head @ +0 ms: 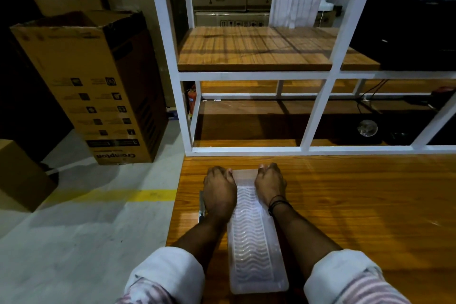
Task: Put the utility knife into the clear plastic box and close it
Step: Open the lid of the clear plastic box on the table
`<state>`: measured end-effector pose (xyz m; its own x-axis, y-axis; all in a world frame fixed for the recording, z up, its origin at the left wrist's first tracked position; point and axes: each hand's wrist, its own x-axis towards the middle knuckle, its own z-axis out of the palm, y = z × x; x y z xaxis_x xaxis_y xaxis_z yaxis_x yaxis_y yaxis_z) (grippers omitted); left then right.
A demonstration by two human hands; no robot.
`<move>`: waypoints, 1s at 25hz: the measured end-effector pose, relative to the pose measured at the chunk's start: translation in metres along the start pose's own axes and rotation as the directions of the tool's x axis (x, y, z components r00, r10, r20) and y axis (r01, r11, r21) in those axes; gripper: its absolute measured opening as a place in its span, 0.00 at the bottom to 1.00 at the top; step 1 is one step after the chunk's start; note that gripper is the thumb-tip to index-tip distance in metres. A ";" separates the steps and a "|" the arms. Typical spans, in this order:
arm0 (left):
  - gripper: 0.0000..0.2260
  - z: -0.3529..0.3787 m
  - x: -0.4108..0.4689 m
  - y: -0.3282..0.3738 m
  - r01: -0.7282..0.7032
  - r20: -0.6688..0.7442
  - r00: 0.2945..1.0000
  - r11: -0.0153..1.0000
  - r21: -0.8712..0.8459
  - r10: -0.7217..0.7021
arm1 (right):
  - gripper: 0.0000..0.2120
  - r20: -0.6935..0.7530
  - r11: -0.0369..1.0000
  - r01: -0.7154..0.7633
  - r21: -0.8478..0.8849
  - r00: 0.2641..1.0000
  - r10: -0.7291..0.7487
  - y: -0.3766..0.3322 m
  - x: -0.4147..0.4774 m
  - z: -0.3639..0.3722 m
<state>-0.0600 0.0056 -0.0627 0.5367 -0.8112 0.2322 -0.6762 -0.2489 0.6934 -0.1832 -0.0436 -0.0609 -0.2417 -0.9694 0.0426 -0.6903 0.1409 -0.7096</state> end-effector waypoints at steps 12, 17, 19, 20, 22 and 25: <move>0.09 -0.037 -0.047 -0.029 0.202 0.267 0.958 0.901 -0.383 -0.101 | 0.10 0.238 0.724 0.625 -0.290 0.780 -0.578 -0.001 -0.101 -0.039; 0.11 -0.063 -0.103 -0.054 0.421 0.426 0.883 0.732 -0.535 -0.196 | 0.31 0.325 0.616 0.738 -0.276 0.675 -0.662 0.035 -0.192 -0.060; 0.11 -0.064 -0.115 -0.056 0.448 0.441 0.876 0.668 -0.594 -0.195 | 0.44 0.391 0.591 0.747 -0.305 0.664 -0.638 0.047 -0.197 -0.058; 0.11 -0.061 -0.119 -0.058 0.454 0.443 0.874 0.655 -0.603 -0.198 | 0.45 0.418 0.577 0.760 -0.297 0.647 -0.637 0.049 -0.195 -0.057; 0.11 -0.059 -0.121 -0.062 0.456 0.454 0.870 0.659 -0.598 -0.189 | 0.43 0.439 0.537 0.794 -0.285 0.607 -0.663 0.049 -0.188 -0.053; 0.11 -0.061 -0.118 -0.058 0.426 0.448 0.878 0.701 -0.573 -0.168 | 0.42 0.448 0.489 0.819 -0.300 0.573 -0.686 0.046 -0.175 -0.046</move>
<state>-0.0535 0.1476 -0.0888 0.3589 -0.9076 -0.2177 0.0437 -0.2167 0.9753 -0.2037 0.1417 -0.0688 0.6404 -0.7426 0.1958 -0.7400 -0.6649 -0.1016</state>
